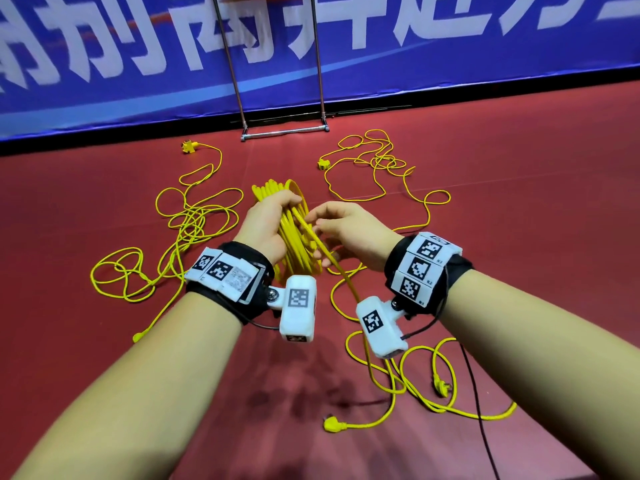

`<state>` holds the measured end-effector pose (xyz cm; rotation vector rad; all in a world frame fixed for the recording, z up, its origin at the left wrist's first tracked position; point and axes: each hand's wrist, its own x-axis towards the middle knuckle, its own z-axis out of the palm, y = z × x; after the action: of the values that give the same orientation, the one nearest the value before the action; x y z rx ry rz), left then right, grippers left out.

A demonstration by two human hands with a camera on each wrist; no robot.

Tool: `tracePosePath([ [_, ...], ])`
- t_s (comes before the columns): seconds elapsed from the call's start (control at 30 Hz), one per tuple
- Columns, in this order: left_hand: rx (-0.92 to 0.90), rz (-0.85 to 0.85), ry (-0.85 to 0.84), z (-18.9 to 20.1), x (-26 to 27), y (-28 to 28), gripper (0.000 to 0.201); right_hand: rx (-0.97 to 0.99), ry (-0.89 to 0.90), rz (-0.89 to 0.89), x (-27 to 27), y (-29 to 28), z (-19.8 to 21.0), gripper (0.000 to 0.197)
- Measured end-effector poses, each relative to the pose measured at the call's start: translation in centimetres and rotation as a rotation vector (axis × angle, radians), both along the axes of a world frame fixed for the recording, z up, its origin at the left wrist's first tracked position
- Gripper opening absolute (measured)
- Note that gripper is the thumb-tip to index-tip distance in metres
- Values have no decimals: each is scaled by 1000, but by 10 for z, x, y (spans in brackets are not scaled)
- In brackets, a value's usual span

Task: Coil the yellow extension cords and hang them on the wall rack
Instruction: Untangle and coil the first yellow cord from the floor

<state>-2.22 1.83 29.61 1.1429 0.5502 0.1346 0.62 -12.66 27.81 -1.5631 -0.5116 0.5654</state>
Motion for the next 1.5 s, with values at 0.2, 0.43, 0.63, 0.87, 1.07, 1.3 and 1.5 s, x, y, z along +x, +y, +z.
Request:
tracePosePath([
  [0.2, 63, -43, -16, 5, -1, -11, 21, -358, -469, 46, 14, -9, -32, 29],
  [0.43, 58, -39, -6, 1, 2, -11, 21, -493, -647, 135, 19, -17, -34, 10],
  [0.63, 37, -51, 33, -4, 4, -4, 22, -367, -529, 202, 9, -12, -33, 20],
  [0.87, 44, -89, 30, -11, 9, -9, 21, -122, -150, 62, 7, -10, -14, 12],
  [1.07, 43, -11, -8, -14, 13, -4, 22, -171, -204, 219, 1, -10, -18, 19],
  [1.3, 91, -199, -28, -17, 1, -8, 26, -81, -113, 145, -2, -4, -6, 23],
  [1.5, 107, -184, -31, -16, -1, -17, 23, -92, -85, 137, -4, -8, -1, 28],
])
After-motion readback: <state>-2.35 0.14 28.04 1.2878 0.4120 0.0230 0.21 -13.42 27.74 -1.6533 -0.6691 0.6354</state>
